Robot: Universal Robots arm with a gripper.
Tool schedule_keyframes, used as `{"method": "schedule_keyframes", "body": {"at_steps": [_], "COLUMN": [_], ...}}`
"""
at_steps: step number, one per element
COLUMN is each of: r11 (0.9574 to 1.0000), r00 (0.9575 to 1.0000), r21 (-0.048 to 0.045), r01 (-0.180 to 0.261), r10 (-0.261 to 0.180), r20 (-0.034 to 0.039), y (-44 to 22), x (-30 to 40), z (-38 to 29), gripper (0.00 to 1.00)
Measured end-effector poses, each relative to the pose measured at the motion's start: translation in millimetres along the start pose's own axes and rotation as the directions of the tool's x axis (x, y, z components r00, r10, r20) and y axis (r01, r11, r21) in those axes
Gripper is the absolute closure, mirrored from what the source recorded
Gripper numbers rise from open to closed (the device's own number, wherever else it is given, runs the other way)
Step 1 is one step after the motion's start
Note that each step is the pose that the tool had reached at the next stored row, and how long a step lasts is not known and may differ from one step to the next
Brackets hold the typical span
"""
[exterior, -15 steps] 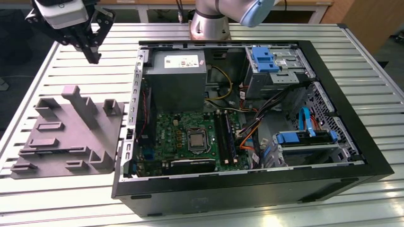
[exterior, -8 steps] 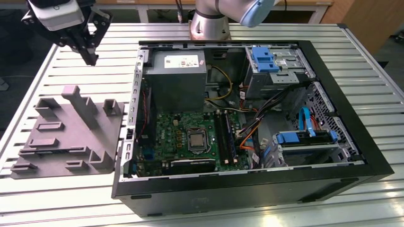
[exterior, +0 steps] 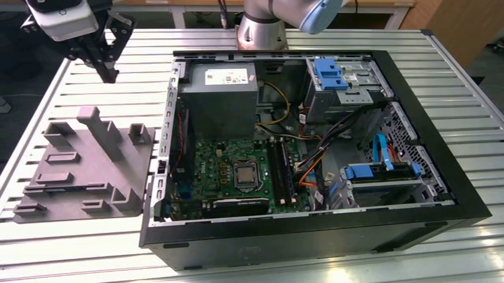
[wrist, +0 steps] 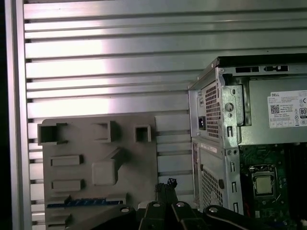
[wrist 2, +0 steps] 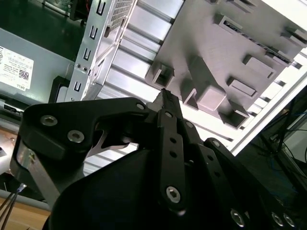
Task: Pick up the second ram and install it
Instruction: 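Reach for the second ram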
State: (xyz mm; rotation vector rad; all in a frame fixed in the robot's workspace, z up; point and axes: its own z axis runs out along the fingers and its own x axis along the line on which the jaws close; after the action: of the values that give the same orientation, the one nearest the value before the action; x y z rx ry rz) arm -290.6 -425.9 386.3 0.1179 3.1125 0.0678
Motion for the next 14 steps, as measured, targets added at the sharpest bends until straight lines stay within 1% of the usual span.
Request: {"method": "schedule_keyframes", "body": {"at_steps": [3, 14], "r11": [1.0000, 1.0000], "r00": [1.0000, 1.0000], "r21": [0.0000, 0.0000], "r01": [0.000, 0.000], "r10": [0.000, 0.000], "r20": [0.0001, 0.0000], "y": [-1.9, -9.9], "x": [2.0, 13.9], "z": [0.3, 1.9], "gripper": [0.89, 0.89]}}
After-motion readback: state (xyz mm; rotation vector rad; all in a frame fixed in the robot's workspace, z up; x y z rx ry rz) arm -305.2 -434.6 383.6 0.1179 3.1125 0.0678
